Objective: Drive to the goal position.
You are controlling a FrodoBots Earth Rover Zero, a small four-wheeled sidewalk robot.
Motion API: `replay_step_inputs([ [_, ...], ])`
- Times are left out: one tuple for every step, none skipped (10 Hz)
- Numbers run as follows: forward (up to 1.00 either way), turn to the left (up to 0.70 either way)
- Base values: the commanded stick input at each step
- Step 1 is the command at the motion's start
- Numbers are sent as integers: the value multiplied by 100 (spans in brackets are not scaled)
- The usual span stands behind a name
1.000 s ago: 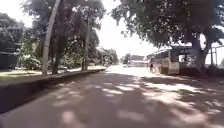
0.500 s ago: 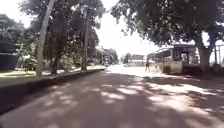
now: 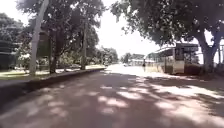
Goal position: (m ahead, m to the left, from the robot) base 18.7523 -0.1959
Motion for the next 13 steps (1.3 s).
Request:
replay_step_inputs([
  [70, 0],
  [70, 0],
  [70, 0],
  [70, 0],
  [70, 0],
  [70, 0],
  [70, 0],
  [70, 0],
  [70, 0],
  [70, 0],
  [70, 0],
  [70, 0],
  [70, 0],
])
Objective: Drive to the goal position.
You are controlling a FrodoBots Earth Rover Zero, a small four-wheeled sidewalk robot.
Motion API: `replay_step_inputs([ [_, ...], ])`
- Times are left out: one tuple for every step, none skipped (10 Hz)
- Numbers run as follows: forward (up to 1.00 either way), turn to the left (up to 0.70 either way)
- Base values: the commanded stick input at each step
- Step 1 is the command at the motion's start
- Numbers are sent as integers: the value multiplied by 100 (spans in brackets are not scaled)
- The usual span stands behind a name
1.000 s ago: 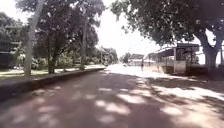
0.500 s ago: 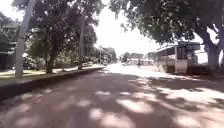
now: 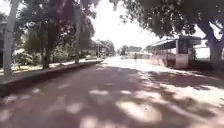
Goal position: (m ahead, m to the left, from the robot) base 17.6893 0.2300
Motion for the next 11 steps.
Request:
replay_step_inputs([
  [70, 0],
  [70, 0],
  [70, 0],
  [70, 0],
  [70, 0],
  [70, 0],
  [70, 0],
  [70, 0],
  [70, 0],
  [70, 0],
  [70, 0],
])
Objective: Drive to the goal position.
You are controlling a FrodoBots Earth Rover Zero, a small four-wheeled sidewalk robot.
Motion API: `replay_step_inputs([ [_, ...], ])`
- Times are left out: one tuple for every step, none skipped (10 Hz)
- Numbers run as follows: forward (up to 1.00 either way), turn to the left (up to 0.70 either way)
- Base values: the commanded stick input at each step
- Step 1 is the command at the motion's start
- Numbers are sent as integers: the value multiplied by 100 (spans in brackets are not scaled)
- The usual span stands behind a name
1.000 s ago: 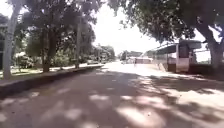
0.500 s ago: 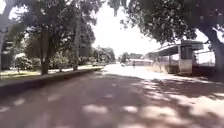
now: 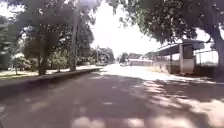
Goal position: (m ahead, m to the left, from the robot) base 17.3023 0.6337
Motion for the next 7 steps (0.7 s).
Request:
replay_step_inputs([
  [70, 0],
  [70, 0],
  [70, 0],
  [70, 0],
  [70, 0],
  [70, 0],
  [70, 7],
])
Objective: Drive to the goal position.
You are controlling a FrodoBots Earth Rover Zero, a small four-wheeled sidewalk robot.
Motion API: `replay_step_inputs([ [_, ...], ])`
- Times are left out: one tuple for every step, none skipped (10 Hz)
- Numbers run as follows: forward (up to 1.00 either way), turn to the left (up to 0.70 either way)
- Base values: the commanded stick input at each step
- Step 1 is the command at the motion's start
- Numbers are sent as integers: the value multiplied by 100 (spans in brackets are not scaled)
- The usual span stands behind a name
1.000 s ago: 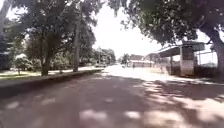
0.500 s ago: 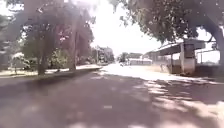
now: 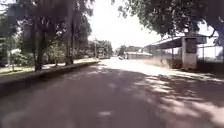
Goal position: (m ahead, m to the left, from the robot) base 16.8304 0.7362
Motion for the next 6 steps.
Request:
replay_step_inputs([
  [70, 15],
  [70, 22],
  [70, 29],
  [70, 32],
  [70, 19],
  [70, 6],
])
